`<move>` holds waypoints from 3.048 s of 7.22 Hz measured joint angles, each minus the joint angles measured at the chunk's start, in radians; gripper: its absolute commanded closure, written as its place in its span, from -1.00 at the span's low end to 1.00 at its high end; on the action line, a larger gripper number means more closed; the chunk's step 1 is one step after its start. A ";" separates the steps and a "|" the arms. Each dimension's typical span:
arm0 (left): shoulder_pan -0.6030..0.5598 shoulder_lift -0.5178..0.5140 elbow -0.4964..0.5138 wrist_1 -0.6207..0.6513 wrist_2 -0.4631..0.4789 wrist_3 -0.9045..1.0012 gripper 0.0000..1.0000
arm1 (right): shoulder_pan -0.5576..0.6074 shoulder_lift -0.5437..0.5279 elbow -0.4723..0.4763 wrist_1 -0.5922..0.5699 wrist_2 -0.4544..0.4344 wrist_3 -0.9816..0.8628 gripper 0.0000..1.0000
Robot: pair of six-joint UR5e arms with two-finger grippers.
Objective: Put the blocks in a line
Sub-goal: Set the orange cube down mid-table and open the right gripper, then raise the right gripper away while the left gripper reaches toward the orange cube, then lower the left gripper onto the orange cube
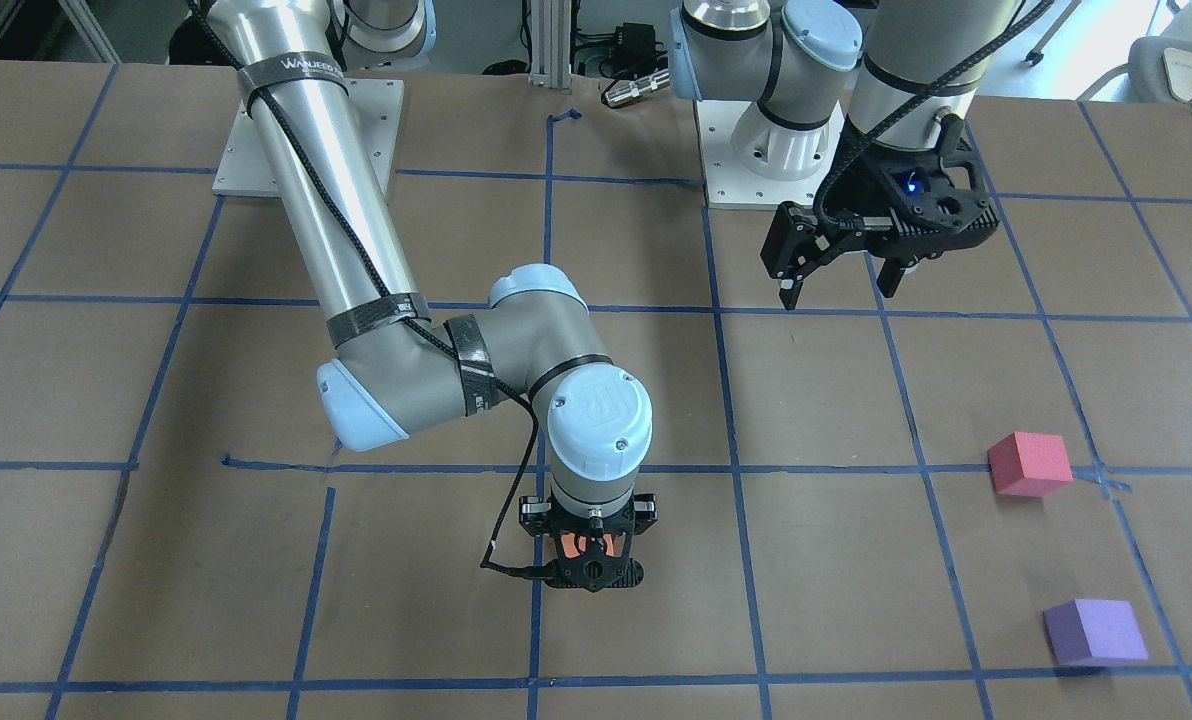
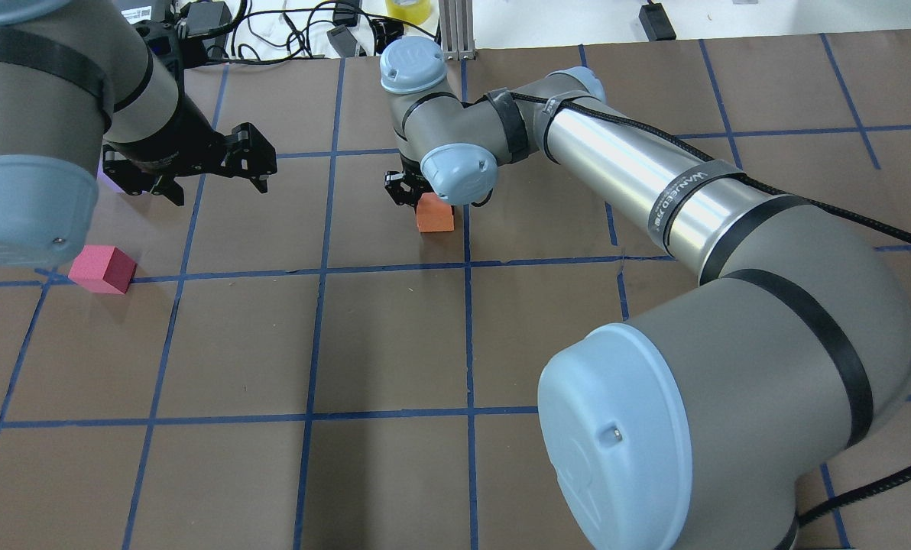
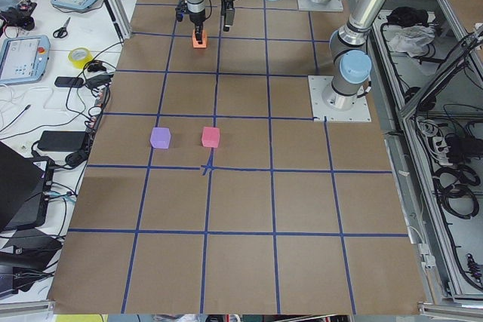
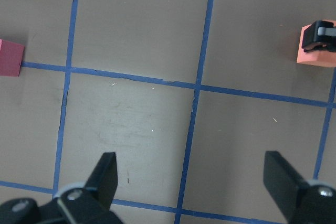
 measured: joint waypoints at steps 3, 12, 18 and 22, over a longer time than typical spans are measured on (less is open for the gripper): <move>0.012 -0.028 0.009 0.140 -0.002 0.010 -1.00 | 0.002 -0.007 0.000 -0.039 -0.001 0.010 -1.00; 0.020 -0.188 0.079 0.185 -0.014 0.052 -1.00 | -0.300 -0.582 0.281 0.275 -0.034 -0.359 -1.00; -0.141 -0.526 0.134 0.439 -0.092 -0.060 -1.00 | -0.337 -0.755 0.408 0.307 -0.073 -0.395 -1.00; -0.206 -0.633 0.173 0.513 -0.145 -0.174 -1.00 | -0.387 -0.804 0.399 0.359 0.037 -0.441 -1.00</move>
